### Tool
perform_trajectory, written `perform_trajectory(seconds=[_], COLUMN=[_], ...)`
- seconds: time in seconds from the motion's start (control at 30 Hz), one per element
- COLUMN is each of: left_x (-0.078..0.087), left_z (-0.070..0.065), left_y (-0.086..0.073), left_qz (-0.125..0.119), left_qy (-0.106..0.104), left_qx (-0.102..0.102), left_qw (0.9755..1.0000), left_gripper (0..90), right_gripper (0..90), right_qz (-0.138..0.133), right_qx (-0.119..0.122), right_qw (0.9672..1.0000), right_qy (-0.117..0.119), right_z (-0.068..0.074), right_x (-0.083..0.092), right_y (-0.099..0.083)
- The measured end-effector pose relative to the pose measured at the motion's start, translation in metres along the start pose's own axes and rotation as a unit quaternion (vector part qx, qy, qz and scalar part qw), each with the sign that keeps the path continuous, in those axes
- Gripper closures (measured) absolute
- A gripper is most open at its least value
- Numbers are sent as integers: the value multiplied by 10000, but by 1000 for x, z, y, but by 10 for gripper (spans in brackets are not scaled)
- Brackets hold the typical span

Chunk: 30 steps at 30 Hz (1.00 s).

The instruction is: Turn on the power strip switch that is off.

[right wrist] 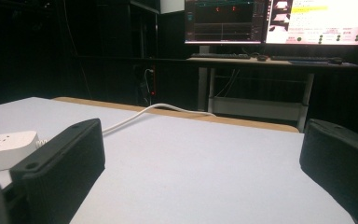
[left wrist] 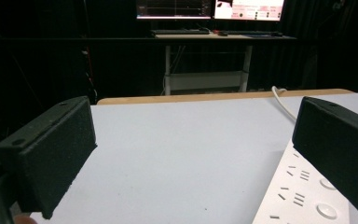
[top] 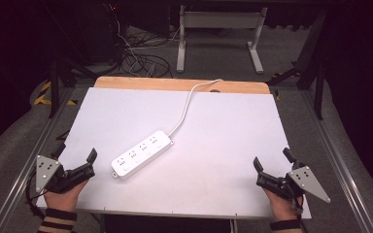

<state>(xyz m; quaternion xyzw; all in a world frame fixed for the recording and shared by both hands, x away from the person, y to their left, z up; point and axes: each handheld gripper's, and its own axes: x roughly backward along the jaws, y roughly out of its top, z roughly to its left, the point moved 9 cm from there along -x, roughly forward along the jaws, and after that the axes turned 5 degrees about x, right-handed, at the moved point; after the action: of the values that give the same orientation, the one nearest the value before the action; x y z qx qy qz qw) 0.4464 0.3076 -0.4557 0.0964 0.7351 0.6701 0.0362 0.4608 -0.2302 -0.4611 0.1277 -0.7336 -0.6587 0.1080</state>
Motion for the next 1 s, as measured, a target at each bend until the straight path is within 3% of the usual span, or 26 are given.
perform_trajectory(seconds=[0.2, 0.77, 1.0], left_x=[1, 1, 2], left_z=[-4, -5, -9], left_y=[0, 1, 1], left_qz=[20, 47, 133], left_qy=[-201, -253, -455], left_qx=[-11, 18, 43], left_qw=[9998, 9997, 9989], left_gripper=[8, 16, 97], right_gripper=[4, 4, 5], right_qz=[6, 13, 20], right_qx=[11, 27, 27], right_qw=[10000, 10000, 10000], right_qy=[-6, 2, 14], right_z=[0, 0, 1], right_x=[0, 0, 0], right_y=[0, 0, 0])
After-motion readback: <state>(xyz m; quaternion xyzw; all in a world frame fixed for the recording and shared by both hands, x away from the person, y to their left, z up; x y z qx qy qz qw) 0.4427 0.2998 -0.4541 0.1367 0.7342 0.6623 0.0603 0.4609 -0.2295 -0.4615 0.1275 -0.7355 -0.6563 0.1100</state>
